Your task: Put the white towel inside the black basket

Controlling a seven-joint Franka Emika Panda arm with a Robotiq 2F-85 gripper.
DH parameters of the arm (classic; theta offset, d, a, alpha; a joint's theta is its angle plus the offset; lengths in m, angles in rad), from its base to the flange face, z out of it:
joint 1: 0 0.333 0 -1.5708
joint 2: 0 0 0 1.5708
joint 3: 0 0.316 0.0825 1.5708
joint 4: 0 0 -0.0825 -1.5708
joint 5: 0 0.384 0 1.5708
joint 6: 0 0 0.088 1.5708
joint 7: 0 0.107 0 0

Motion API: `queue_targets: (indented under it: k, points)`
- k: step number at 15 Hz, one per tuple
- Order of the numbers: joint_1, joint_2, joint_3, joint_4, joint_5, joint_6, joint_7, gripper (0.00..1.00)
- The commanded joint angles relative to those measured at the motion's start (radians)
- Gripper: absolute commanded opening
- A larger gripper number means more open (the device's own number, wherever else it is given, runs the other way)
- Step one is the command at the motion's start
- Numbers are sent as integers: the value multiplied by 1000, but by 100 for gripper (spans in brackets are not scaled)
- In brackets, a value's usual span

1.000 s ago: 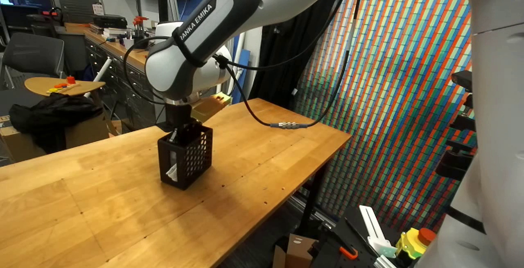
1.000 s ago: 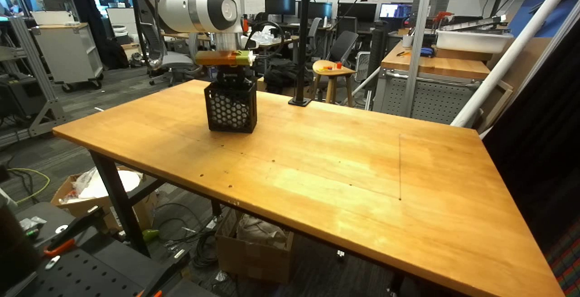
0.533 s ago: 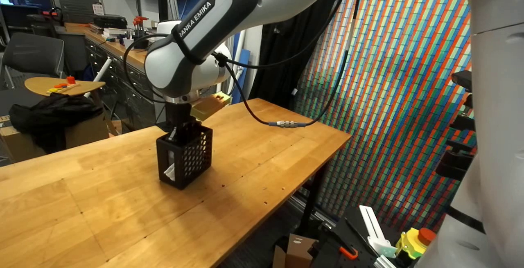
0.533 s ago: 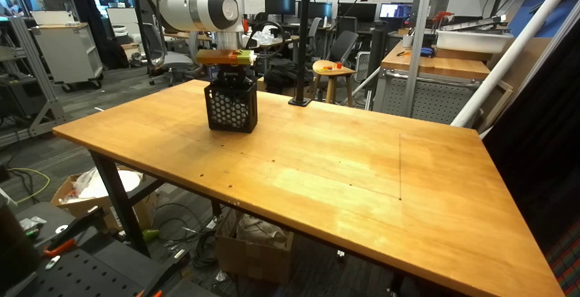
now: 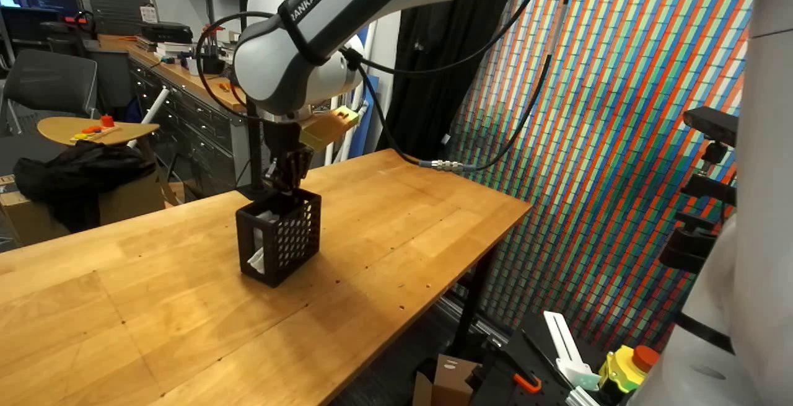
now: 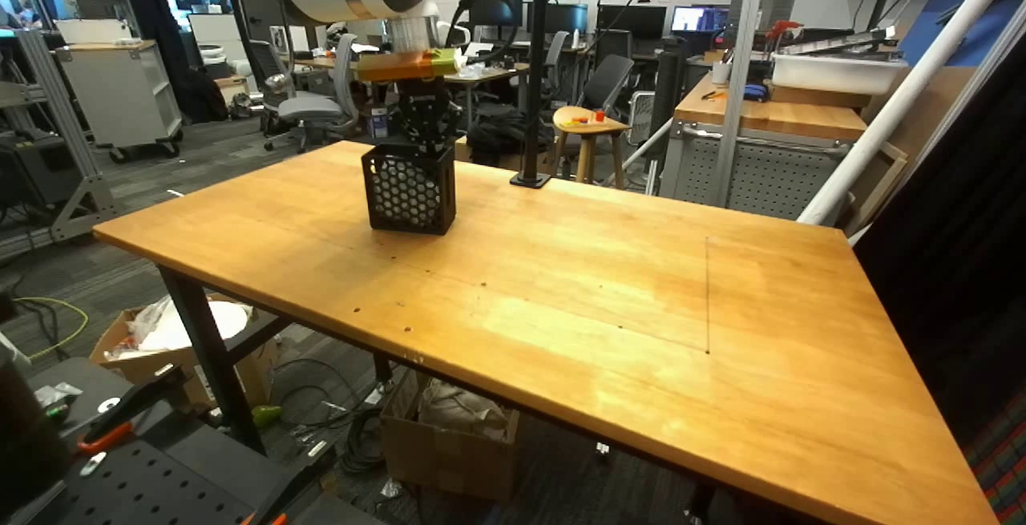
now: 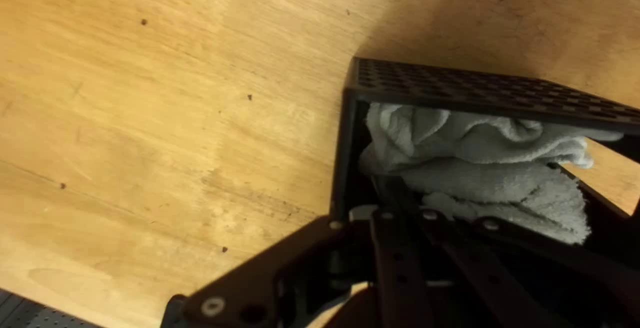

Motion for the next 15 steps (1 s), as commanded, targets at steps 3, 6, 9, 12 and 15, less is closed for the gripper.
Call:
queue_targets:
  k: [3, 6, 9, 12, 15]
  points:
    - [-13, -141, -40, -87, -75, 17, 26, 2]
    - [-32, -188, -56, -121, -110, 38, 16, 28]
    - [-36, -151, -49, -82, -89, 7, 10, 13]
    - [-37, -159, -49, -93, -90, 9, 10, 28]
    - [-36, -159, -49, -95, -90, 11, 10, 28]
